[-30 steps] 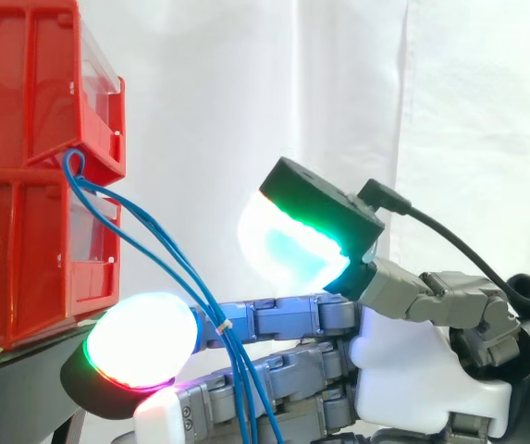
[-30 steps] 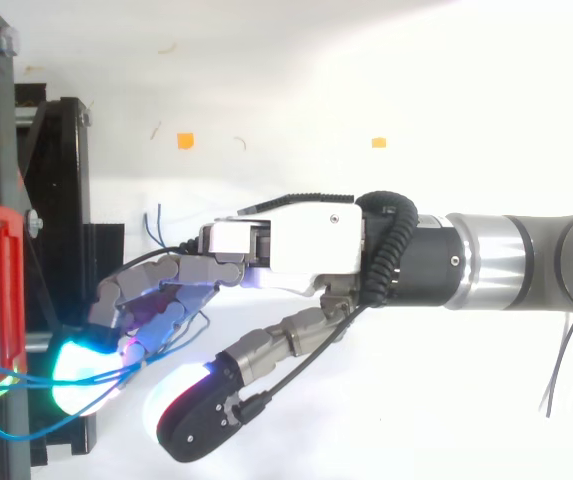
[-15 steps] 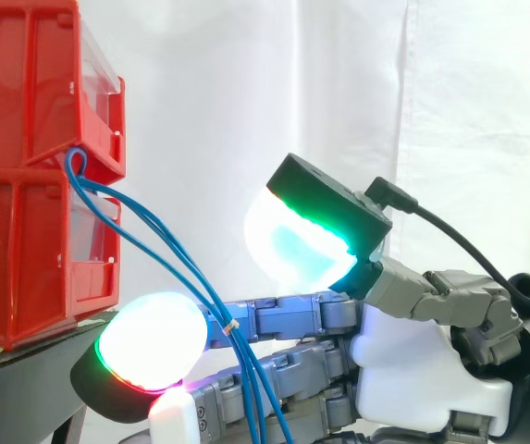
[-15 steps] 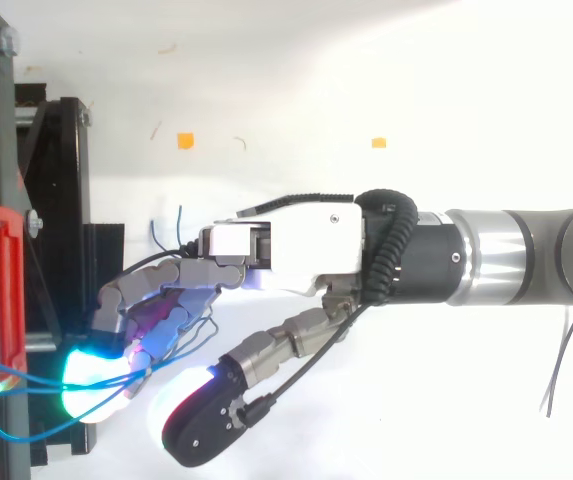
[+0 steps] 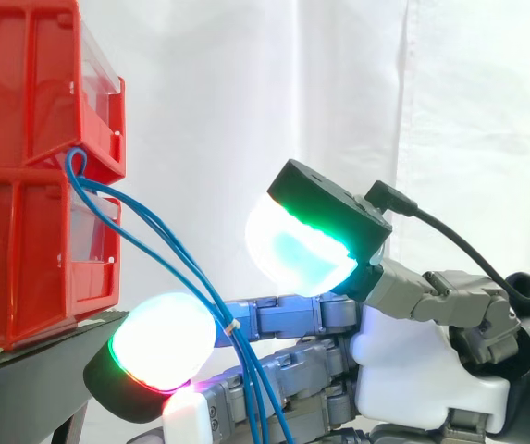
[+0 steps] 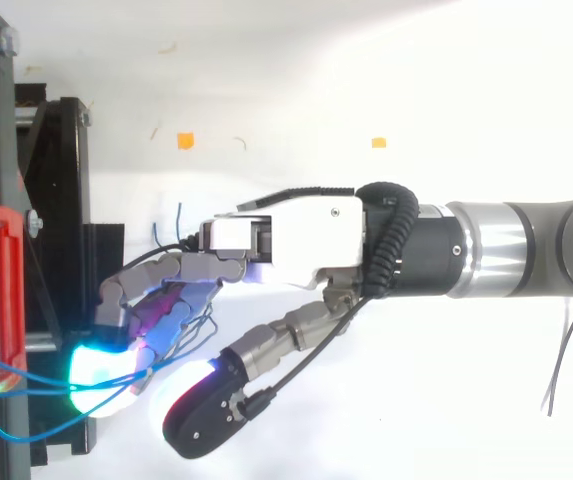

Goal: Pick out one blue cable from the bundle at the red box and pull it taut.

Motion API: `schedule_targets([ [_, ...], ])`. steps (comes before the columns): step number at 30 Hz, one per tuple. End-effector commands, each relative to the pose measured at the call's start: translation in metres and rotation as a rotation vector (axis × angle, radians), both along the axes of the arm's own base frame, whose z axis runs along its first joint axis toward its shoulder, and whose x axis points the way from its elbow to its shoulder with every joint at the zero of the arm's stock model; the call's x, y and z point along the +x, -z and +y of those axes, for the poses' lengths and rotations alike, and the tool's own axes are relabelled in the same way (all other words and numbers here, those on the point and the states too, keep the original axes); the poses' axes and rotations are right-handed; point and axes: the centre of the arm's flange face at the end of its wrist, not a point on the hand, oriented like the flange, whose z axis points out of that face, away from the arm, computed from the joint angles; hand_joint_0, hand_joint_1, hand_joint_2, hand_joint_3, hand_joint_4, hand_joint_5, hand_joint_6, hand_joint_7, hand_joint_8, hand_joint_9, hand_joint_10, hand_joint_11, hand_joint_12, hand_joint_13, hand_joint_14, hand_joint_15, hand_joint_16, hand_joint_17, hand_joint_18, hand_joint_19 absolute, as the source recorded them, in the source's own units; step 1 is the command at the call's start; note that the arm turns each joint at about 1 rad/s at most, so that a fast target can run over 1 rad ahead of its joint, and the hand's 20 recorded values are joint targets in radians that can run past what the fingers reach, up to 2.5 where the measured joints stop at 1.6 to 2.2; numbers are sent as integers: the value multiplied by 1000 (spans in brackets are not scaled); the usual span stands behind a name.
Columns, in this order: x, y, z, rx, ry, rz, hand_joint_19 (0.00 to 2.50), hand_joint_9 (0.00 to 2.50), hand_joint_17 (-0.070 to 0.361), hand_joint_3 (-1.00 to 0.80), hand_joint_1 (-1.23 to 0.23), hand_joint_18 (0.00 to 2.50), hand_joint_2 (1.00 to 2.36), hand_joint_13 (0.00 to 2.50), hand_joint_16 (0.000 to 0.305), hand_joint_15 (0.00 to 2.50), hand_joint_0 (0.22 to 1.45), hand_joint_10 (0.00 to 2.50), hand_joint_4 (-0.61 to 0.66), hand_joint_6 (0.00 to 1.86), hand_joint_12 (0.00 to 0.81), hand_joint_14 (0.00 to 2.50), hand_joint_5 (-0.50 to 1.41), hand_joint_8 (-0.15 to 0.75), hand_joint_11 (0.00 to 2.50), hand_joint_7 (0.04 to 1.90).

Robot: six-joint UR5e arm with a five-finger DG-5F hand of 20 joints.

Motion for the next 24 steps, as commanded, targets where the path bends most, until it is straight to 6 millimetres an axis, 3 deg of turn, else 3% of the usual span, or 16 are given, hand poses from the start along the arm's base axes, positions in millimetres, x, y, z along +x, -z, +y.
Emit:
schedule_targets([
  [1,0,0,-3,-8,-1,0,327,803,100,-344,-622,527,1013,668,45,211,638,7,237,503,339,8,-113,317,217,1092],
  [11,0,0,-7,-30,0,-6,342,816,100,-243,-647,545,1018,687,45,230,661,8,196,501,341,9,-102,315,236,1200],
  [20,-1,0,-6,-47,-13,-1,357,833,101,-349,-647,566,1013,704,45,239,640,9,177,500,344,9,-95,317,267,1257],
  [24,0,-1,-5,-47,-14,-9,367,845,102,-341,-636,591,1014,720,45,248,632,10,167,559,345,11,-103,318,285,1194],
])
